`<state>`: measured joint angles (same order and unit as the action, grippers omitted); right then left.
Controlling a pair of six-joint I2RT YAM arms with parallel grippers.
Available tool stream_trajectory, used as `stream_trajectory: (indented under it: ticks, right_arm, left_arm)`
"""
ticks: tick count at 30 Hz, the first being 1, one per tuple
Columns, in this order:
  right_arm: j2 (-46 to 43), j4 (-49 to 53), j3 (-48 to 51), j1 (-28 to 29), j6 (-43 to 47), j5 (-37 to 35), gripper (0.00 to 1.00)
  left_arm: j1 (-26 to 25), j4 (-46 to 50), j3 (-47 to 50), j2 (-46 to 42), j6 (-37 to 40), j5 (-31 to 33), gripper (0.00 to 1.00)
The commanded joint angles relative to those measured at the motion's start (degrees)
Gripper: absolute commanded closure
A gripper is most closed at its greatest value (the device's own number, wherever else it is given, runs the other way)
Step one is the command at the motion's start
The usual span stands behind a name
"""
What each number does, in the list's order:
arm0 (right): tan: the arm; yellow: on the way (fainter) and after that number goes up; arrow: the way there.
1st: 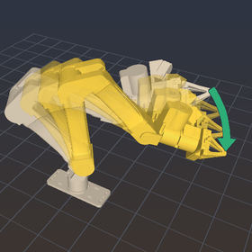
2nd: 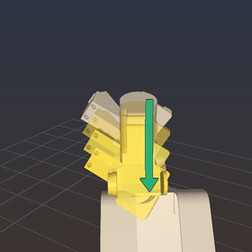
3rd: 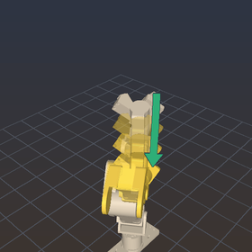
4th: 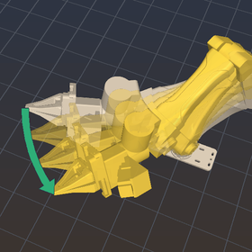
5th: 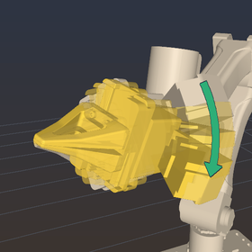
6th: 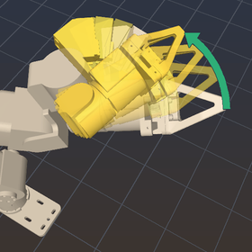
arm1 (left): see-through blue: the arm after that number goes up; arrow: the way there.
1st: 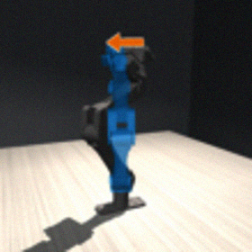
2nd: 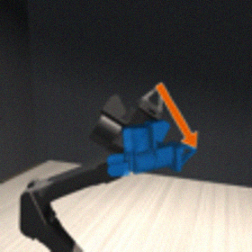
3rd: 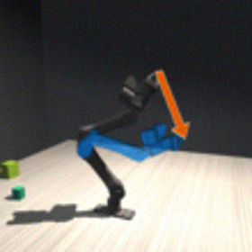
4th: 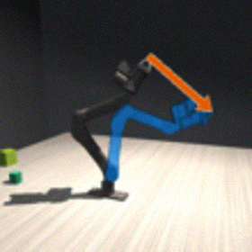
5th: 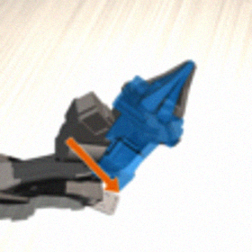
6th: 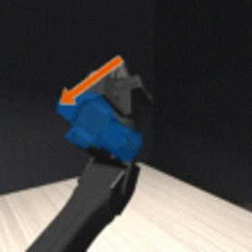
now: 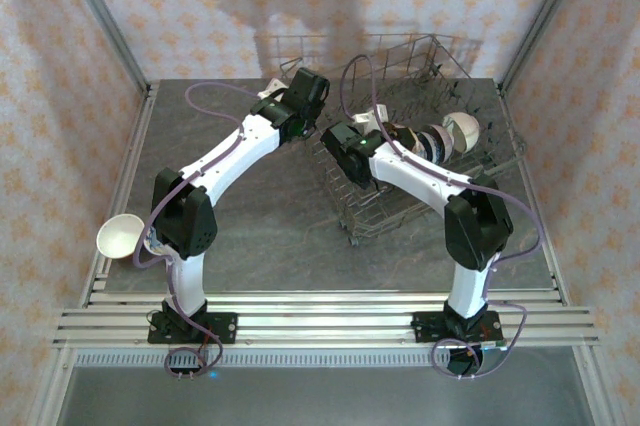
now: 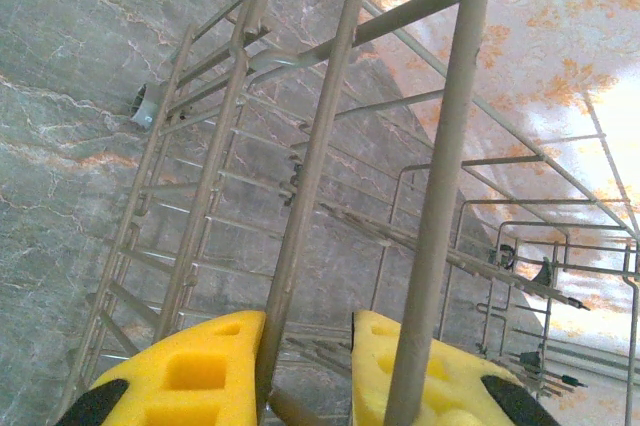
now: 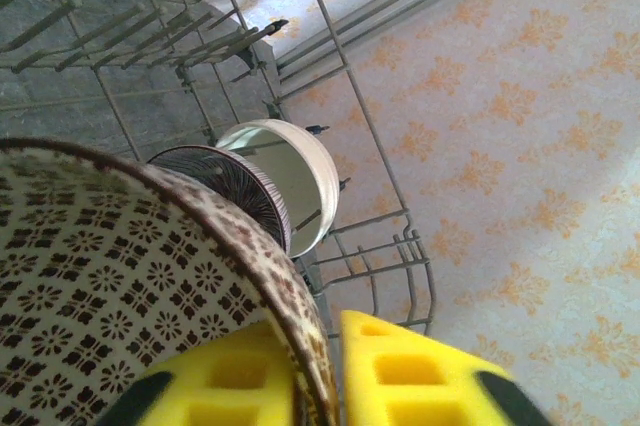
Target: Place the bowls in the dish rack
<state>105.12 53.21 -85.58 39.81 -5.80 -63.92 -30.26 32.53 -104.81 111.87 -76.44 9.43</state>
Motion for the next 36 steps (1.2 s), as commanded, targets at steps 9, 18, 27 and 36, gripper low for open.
stream_trajectory:
  ticks: [9, 18, 27, 36]
  right_arm:
    - [5.57, 4.62, -0.24, 0.71, -1.44, -5.25, 0.65]
    - [8.65, 10.75, -6.19, 0.82, -2.96, -0.90, 0.53]
    - [10.70, 10.74, -8.94, 1.06, -0.45, 4.10, 0.48]
    - [10.45, 8.81, -9.26, 1.32, 2.20, 13.25, 0.41]
  left_arm:
    - [0.22, -15.66, 2.16, 4.67, -15.29, -10.44, 1.00]
    - [0.45, -16.24, 2.12, 4.90, -15.57, -11.11, 1.00]
    - [0.81, -17.80, 3.99, 4.14, -16.36, -11.79, 1.00]
    - [0.95, -18.21, 3.92, 4.40, -16.36, -12.85, 1.00]
